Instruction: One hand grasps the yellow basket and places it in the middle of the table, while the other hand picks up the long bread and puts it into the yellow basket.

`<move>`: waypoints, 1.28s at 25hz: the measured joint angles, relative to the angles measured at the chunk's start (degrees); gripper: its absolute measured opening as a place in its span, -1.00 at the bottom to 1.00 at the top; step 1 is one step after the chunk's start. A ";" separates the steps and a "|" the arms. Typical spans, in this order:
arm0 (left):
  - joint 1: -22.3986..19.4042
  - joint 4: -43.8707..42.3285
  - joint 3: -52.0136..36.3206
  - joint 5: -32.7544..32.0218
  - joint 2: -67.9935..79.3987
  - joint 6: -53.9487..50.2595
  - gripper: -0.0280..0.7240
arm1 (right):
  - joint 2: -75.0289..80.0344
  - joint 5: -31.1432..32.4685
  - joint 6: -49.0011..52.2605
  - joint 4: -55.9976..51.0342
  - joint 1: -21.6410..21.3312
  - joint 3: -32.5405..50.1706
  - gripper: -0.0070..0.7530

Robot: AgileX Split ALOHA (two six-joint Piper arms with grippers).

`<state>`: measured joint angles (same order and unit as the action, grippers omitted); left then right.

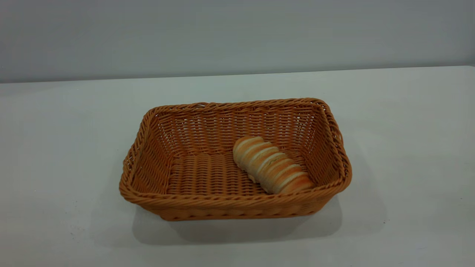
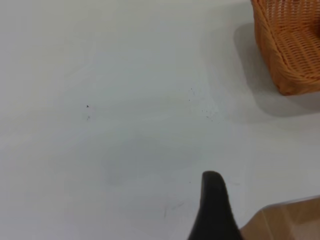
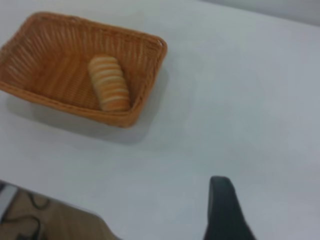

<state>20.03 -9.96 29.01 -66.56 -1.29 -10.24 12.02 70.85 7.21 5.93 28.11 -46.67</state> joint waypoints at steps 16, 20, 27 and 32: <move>0.00 0.00 0.00 0.00 0.00 0.29 0.62 | -13.24 -4.12 -4.22 -2.12 0.00 18.01 0.33; 0.00 0.00 0.00 0.00 0.00 0.29 0.62 | -13.24 -4.95 -6.28 -2.16 0.00 19.26 0.33; 0.00 0.00 0.00 0.00 0.00 0.29 0.62 | -13.24 -5.37 -7.21 -2.34 0.00 19.27 0.33; 0.00 1.10 0.00 0.00 0.00 0.07 0.62 | -13.24 -5.37 -7.21 -2.24 0.00 19.27 0.33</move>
<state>20.03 -8.86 29.01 -66.56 -1.29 -10.17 -1.23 65.48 0.00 3.69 28.11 -27.40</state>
